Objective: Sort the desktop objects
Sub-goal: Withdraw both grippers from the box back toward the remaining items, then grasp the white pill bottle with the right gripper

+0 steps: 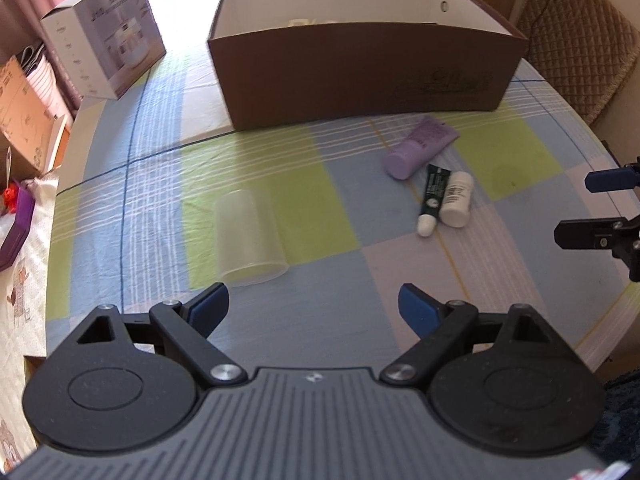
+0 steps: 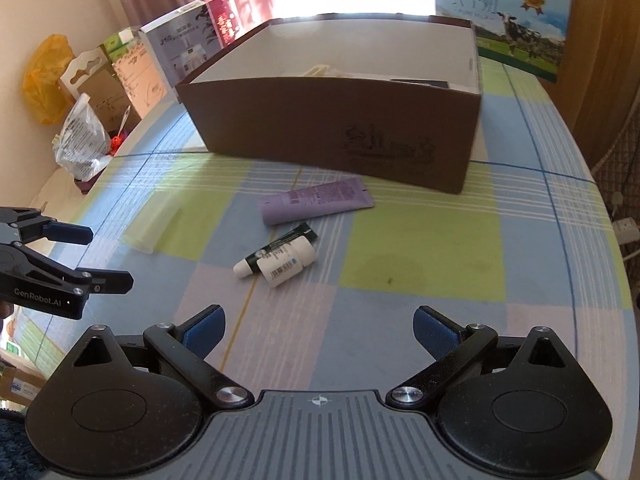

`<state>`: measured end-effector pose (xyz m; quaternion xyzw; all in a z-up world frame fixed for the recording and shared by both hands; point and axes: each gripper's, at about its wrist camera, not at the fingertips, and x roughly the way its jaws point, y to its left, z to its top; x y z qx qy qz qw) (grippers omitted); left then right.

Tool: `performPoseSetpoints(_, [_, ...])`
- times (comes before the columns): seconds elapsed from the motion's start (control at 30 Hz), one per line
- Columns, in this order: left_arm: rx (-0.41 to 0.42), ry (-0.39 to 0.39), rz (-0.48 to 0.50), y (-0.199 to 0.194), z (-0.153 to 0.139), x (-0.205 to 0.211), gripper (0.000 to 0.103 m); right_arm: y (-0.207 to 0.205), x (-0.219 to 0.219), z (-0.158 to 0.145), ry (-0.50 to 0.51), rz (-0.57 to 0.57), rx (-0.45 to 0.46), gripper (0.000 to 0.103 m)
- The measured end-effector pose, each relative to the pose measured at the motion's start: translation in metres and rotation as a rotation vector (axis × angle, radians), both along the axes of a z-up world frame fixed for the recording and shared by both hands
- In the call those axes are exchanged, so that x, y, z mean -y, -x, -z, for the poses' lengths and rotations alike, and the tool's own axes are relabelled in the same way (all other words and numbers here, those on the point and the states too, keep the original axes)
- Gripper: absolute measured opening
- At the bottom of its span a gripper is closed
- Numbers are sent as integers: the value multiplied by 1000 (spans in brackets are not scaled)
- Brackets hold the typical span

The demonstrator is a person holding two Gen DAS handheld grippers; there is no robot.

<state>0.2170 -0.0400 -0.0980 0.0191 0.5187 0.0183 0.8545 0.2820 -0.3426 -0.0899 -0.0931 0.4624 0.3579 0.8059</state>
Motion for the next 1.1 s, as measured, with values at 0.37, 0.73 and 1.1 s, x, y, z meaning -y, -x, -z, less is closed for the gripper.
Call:
performPoseSetpoints(0.37, [-20, -1, -104, -7, 12, -30, 90, -6, -41, 26, 41, -166, 127, 87])
performPoseSetpoints(0.73, [-33, 12, -134, -21, 22, -43, 90, -20, -71, 59, 110, -283, 171, 64])
performPoseSetpoints(1.1, [-41, 11, -130, -38, 30, -52, 90, -33, -74, 64, 128, -213, 141, 44])
